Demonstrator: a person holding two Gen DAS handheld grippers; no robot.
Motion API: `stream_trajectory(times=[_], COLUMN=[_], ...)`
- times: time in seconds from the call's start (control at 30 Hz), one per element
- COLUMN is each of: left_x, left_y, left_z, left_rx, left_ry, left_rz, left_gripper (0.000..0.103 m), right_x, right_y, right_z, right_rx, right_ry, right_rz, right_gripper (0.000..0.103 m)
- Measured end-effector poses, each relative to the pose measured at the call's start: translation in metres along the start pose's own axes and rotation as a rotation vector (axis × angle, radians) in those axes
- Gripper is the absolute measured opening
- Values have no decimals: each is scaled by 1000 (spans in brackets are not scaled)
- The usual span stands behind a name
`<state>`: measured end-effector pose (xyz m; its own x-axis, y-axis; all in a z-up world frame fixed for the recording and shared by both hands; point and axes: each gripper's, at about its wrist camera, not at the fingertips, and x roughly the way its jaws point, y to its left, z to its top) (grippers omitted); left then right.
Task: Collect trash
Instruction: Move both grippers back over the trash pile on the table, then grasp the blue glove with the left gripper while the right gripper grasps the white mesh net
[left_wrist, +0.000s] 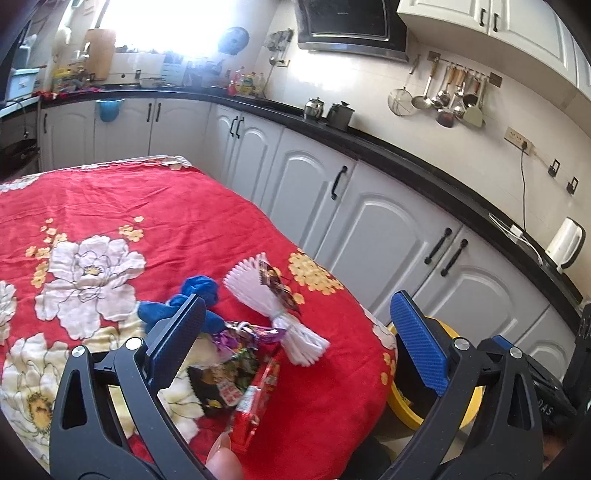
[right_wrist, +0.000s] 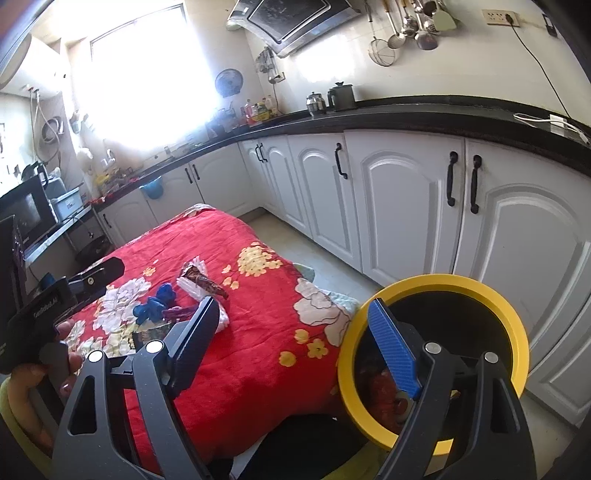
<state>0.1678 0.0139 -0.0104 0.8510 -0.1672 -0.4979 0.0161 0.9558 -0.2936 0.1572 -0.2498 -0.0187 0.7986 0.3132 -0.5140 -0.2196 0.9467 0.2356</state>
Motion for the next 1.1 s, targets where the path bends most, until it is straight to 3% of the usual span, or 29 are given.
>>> stream_trajectory(times=[0.5, 0.8, 1.1], left_x=[2, 10, 36], left_y=[55, 100, 129], left_z=[7, 5, -7], left_rx=[-106, -199, -286], left_ry=[-22, -10, 59], left_rz=[70, 126, 118], left_gripper=[92, 92, 92], right_x=[25, 70, 126], right_y=[31, 53, 76], right_z=[-4, -9, -17], right_rx=[-56, -131, -176], right_ry=[41, 108, 215], right_rz=[28, 53, 120], right_gripper=[80, 80, 62])
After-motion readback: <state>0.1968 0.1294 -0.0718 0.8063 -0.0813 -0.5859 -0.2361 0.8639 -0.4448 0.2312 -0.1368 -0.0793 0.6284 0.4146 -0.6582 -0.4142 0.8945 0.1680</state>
